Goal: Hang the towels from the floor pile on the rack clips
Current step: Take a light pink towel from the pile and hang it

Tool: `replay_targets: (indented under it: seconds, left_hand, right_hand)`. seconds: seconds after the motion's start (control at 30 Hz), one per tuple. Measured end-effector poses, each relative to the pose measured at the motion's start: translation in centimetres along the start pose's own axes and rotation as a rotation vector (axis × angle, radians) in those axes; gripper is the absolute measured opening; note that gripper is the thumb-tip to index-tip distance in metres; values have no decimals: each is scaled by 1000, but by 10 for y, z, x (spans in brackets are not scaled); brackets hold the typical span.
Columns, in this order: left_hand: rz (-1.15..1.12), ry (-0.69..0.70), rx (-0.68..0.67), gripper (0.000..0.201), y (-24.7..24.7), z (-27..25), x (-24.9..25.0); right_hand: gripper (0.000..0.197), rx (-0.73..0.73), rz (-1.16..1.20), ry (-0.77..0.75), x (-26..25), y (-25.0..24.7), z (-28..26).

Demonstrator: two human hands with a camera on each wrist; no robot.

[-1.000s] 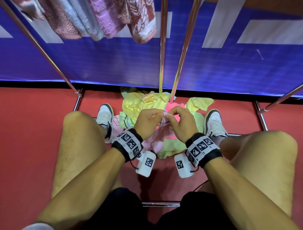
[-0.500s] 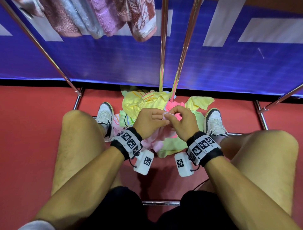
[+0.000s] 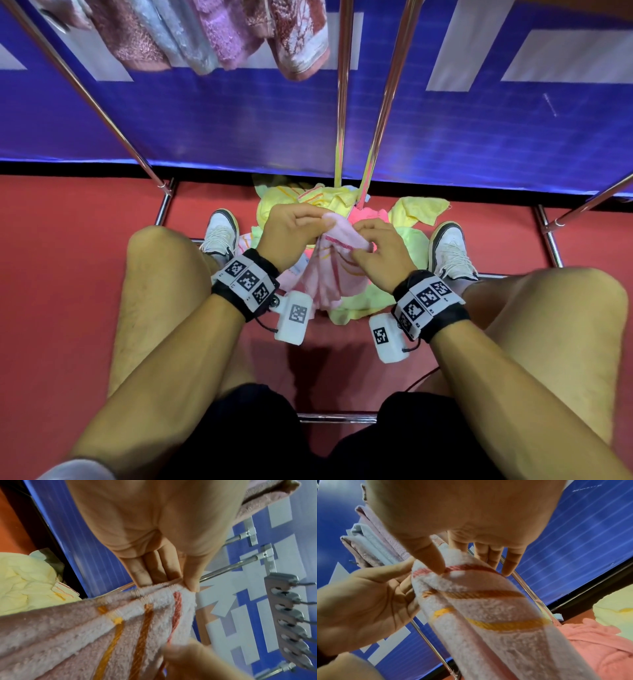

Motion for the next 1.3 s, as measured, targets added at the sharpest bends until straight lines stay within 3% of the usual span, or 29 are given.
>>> replay_targets:
  seconds: [0.2, 0.37, 0.67, 0.8, 1.0, 1.13, 1.3]
  left_hand:
    - [-47, -10, 51, 8, -15, 3, 1]
    - [-29, -11, 132, 10, -29, 3, -1]
    - [75, 33, 177, 11, -38, 2, -6]
    - [81, 28, 213, 8, -41, 2, -7]
    - [63, 16, 350, 9, -58, 5, -10]
    - [92, 30, 366, 11, -58, 5, -10]
    - [80, 22, 406, 28, -64, 5, -11]
  right_hand:
    - [19, -76, -244, -35, 9, 13, 1]
    - [24, -217, -430, 27, 17, 18, -1]
    - [16, -305, -568, 59, 23, 28, -4]
    - [27, -351, -547, 100, 28, 28, -6]
    - [32, -42, -271, -6, 1, -8, -1]
    - [23, 109, -236, -8, 2, -24, -2]
    - [10, 177, -250, -242, -18, -23, -10]
Point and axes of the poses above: each hand's wrist, its own z-axis towards the middle knuckle, its own y-axis out of the palm, x = y × z, the point moved 8 cm from there along z, towards the middle knuckle, and after that the axes turned 5 degrees about y, right-handed, at the moved point
